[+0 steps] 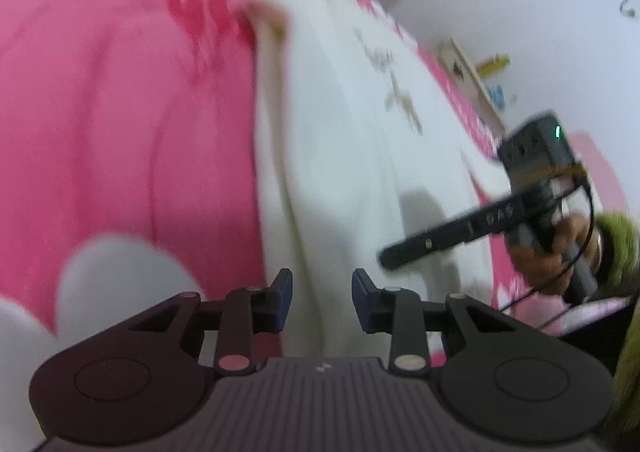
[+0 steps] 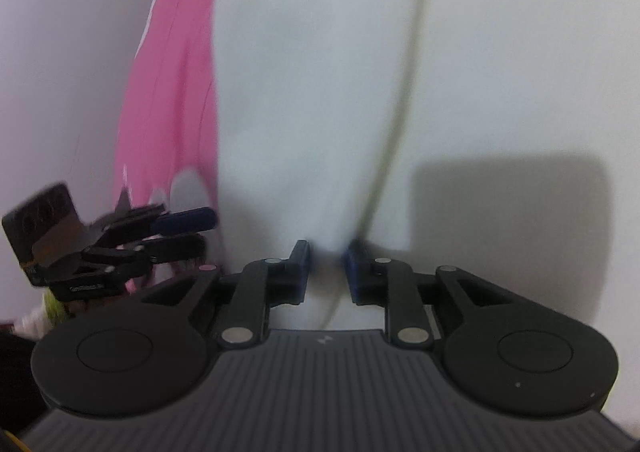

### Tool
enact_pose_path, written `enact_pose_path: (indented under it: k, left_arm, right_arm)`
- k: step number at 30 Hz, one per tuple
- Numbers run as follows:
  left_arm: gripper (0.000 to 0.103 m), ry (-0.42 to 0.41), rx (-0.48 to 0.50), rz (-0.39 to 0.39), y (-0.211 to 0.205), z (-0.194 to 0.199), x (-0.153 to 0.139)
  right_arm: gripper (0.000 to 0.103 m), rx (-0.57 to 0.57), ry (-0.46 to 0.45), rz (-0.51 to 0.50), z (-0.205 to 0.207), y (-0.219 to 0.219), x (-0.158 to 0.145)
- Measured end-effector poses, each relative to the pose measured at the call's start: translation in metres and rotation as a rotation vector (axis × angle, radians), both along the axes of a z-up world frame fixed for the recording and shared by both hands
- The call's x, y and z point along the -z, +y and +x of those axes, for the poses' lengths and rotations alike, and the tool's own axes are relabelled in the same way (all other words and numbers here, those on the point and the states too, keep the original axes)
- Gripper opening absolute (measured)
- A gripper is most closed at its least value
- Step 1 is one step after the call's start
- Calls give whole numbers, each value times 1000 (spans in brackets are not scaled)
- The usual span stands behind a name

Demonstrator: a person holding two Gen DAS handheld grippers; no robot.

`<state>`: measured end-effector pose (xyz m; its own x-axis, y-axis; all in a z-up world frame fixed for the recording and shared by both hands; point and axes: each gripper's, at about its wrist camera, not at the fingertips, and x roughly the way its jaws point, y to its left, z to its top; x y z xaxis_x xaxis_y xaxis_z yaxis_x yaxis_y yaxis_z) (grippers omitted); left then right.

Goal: Fold clothes

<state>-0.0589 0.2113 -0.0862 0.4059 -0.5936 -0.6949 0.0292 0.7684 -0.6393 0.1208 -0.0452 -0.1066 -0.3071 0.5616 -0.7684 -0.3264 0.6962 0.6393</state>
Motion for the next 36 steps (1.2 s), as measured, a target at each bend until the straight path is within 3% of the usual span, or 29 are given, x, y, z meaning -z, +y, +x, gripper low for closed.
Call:
enact_pose_path:
  k: [3,7,9,10,12,15,22,26,30,32,36]
  left_arm:
    - [33,64,44,-6,-12,-7,13]
    - [29,65,71,9,-25,-11,21]
    - [19,59,67,22,-28,-12,23]
    - [15,57,60,19,-28,-13,23]
    - [9,52,51,9,-27,-15,22]
    - [8,43,41,-27,-23,-19,18]
    - [8,48,71,18,-30,-22,25]
    - [11,41,108,54,-35,-19,24]
    - [22,17,187,133,-38,-15,8]
    - [35,-24,197,198,-32,-14,-9]
    - [36,-128,142,246,-19,13,-39]
  right_arm:
    - [19,-25,8,7,-11,6,3]
    - [20,-50,8,14,-20,13,4]
    - [16,-72,-30,11,-28,15,2]
    - [7,-83,-45,10,-31,17,1]
    - [5,-93,-62,15,-34,20,-2]
    - [5,-106,-70,26,-37,19,-5]
    - [5,-100,-33,-17,-41,20,15]
    - [7,-105,-33,-28,-42,20,14]
    - [13,-145,-30,-51,-44,9,2]
    - [16,-172,-65,-62,-43,-4,-9]
    - [17,-173,-151,-86,-35,-32,-31]
